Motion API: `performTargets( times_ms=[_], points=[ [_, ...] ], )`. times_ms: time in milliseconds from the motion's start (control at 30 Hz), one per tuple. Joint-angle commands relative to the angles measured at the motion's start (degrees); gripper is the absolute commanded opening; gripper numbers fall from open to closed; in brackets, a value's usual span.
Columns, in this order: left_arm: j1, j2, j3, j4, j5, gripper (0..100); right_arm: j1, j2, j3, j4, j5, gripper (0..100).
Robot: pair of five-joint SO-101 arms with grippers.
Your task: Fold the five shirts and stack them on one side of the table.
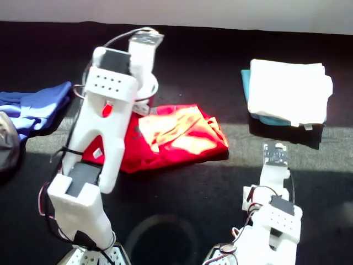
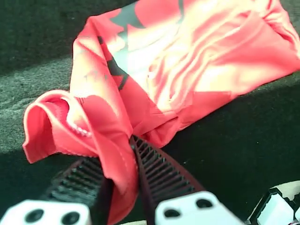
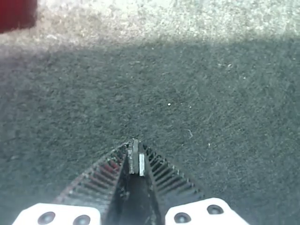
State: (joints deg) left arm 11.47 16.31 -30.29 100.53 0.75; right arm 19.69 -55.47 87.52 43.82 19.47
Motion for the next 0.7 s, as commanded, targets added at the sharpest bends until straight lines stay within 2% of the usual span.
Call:
performTargets(
  times_ms=[0,133,333,533,667],
  points=[
    [6.9,-2.9,-1.9,0.4,1.0,1,2.8,-0.3,2.9,-2.6,-0.4,0.6],
    [13.8,-2.8,-2.0,-2.6,1.0,1,1.5,-0.3,3.0,-2.8,-0.4,0.6],
    [19.1,-0.8,-1.7,-12.3,1.0,1,1.5,-0.3,3.0,-2.8,-0.4,0.6],
    [21.6,9.7,-2.5,-19.1,0.9,1,1.5,-0.3,3.0,-2.8,-0.5,0.6],
    [21.4,16.1,-8.2,-21.7,0.9,1,1.4,-0.3,3.0,-2.8,-0.5,0.6]
  ],
)
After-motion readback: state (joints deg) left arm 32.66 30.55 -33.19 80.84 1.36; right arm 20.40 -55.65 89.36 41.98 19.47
